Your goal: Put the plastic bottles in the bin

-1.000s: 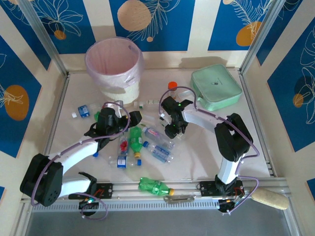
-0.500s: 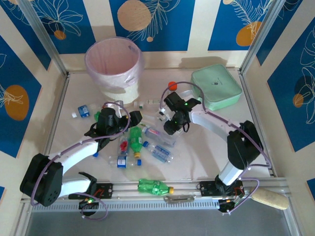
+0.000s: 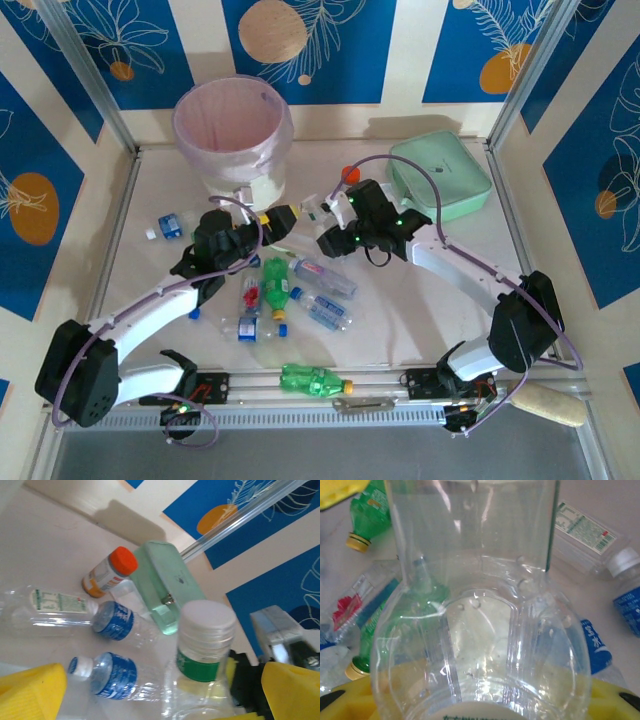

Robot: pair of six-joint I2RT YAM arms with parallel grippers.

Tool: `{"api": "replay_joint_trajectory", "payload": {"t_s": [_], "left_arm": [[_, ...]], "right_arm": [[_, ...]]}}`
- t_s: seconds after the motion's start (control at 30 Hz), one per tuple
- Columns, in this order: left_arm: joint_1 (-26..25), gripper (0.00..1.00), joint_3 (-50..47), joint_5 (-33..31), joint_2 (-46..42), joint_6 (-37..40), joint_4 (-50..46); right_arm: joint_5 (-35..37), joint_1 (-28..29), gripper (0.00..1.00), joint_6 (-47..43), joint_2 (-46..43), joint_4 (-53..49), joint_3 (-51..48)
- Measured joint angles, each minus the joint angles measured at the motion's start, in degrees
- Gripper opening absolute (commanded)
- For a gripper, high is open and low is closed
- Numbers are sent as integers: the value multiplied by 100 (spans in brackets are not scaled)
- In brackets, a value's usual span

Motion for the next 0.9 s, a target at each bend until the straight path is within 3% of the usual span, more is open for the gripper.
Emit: {"api": "replay_joint_trajectory", "payload": {"t_s": [0.17,0.37,0.47,0.6,0.9], "left_arm": [[-125,99,133,55,238,-118,295],[-190,90,245,186,636,-201,518],[-201,80,348,216,737,-175,511],[-236,59,428,289,789,-72,527],[-282,36,450,280,857,173,505]], "right_arm": [[-52,238,42,125,15,402,-7],[-122,407,42,190,114,507,-7],[-92,402,42,238,146,511,-4],[-87,415,42,273,149,516,-4],[-111,457,42,273,153,522,-4]]}}
